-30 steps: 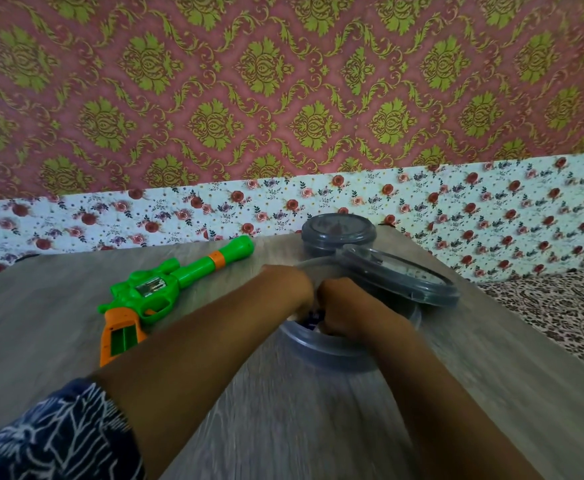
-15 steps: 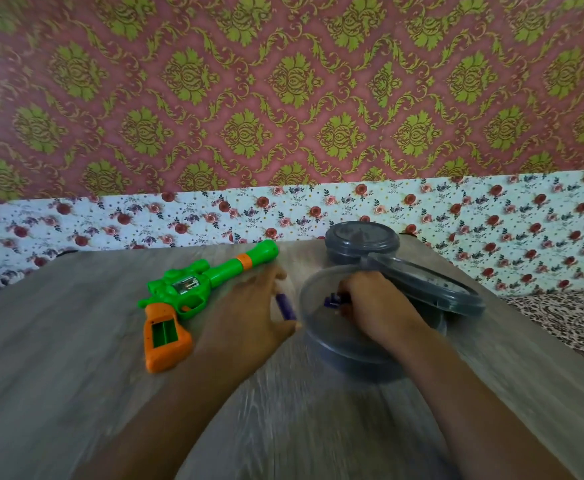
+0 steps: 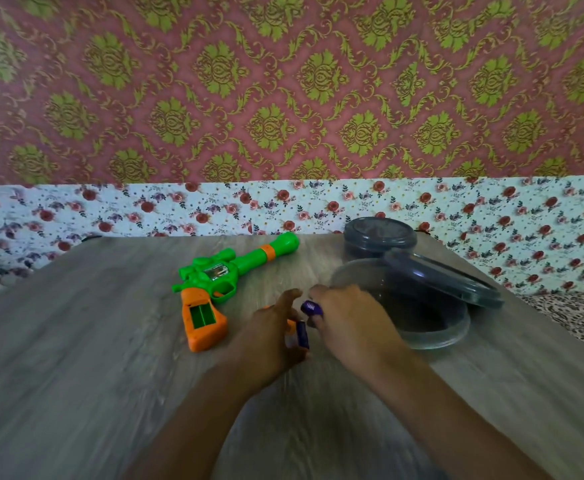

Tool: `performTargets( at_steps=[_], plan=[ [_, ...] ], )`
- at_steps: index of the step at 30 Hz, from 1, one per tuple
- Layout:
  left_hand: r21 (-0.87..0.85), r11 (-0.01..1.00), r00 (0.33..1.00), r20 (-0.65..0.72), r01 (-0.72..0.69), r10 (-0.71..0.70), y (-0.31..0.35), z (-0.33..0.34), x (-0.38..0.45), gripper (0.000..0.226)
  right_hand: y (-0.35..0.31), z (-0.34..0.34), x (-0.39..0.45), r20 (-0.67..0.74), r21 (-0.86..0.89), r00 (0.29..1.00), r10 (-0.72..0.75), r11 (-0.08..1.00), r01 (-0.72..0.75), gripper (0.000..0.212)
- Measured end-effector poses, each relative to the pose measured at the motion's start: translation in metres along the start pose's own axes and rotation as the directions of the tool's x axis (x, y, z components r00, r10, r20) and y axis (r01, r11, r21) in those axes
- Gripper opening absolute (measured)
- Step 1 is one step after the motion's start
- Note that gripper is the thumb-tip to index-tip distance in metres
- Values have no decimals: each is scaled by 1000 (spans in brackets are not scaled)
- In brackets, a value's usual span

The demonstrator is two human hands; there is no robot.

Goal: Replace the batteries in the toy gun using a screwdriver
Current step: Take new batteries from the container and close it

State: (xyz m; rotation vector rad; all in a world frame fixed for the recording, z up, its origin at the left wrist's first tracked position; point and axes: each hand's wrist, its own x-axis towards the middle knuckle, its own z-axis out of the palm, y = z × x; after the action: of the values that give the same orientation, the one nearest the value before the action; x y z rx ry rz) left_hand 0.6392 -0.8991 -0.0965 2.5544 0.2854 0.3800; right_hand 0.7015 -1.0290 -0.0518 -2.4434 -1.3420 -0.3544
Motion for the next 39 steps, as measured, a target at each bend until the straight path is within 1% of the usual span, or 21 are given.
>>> performTargets(
  at_steps=[2, 6, 10, 13, 18, 21, 24, 28, 30, 32, 35, 39],
  plan=[
    [13, 1000, 1000, -7, -13, 13, -1, 0, 0, 88, -10, 5, -2, 33, -59, 999, 13, 998, -11, 32],
    [32, 999, 999, -13, -40, 41, -3, 3, 0, 86, -18, 12, -5, 87, -99, 993, 79, 993, -71, 38],
    [42, 999, 999, -8, -33, 33, -1, 4, 1, 89, -14, 20, -3, 90, -114, 988, 123, 987, -113, 26],
    [39, 999, 999, -16, -33, 34, 2, 4, 1, 86, -11, 21, -2, 86, -123, 988, 126, 986, -115, 19],
    [-2, 999, 999, -3, -33, 33, 4, 5, 1, 80, -10, 23, -5, 90, -114, 991, 101, 989, -91, 21],
    [-23, 999, 999, 6, -35, 35, 3, 6, 2, 82, -5, 24, -5, 93, -23, 991, 94, 995, -92, 23],
    [-30, 999, 999, 8, -34, 35, 3, 5, 2, 84, 1, 23, -5, 125, 77, 988, 90, 992, -100, 24],
    [-45, 998, 999, 13, -43, 43, 2, 6, 3, 87, 8, 21, -6, 179, 123, 983, 45, 990, -67, 27],
    [-36, 999, 999, 10, -39, 40, 1, 6, 4, 87, 10, 22, -8, 165, 109, 986, 14, 994, -32, 24],
    [-41, 999, 1000, 3, -29, 29, -1, 6, 4, 87, 10, 23, -10, 135, 60, 991, -14, 998, 6, 21],
    [-40, 999, 999, -1, -33, 33, -2, 6, 4, 88, 7, 25, -11, 113, 3, 993, -41, 999, 41, 23],
    [-62, 998, 1000, 10, -20, 21, -3, 6, 4, 92, 8, 24, -10, 114, 15, 992, -57, 998, 55, 21]
  ],
)
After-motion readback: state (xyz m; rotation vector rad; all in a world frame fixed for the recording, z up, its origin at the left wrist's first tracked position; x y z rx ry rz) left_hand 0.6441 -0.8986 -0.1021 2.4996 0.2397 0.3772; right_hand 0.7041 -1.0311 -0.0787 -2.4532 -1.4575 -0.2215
